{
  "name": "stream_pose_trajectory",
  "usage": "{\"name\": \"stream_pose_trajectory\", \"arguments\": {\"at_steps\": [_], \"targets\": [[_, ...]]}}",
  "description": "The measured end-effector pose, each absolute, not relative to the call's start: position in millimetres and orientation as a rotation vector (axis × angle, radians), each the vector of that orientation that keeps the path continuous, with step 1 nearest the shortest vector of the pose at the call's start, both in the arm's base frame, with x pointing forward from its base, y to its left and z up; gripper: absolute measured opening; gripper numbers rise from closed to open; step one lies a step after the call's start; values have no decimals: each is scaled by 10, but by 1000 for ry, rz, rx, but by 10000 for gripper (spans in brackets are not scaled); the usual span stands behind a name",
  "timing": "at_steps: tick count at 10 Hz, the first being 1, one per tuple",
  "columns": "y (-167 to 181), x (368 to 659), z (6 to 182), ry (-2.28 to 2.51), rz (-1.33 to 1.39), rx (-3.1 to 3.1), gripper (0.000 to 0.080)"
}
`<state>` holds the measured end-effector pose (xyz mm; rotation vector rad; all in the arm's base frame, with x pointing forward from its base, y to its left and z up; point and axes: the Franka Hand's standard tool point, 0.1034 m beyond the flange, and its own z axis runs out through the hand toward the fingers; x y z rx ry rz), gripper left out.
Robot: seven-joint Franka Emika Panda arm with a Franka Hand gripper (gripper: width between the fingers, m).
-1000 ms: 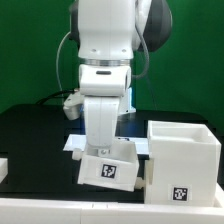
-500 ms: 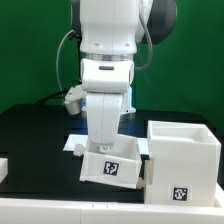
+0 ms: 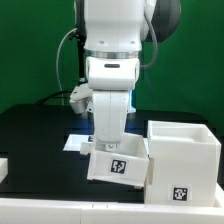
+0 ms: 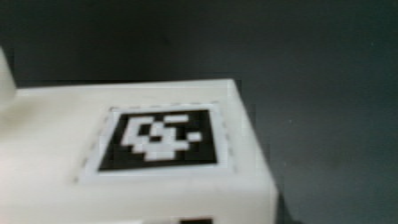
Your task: Assemble drawer
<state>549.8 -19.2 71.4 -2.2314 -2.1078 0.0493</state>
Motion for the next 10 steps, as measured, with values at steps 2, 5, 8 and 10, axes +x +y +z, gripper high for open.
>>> {"name": "stream_pose_trajectory", "arguments": {"at_steps": [2,5,8,10], "targets": [[-139,5461,691,-2112,50,-2219,36],[-87,5392,650,-2113,59,-2202,36],[-60,5375,645,-2113,58,-2202,36],[-80,5406,647,-2133,36,-2191,36]]}}
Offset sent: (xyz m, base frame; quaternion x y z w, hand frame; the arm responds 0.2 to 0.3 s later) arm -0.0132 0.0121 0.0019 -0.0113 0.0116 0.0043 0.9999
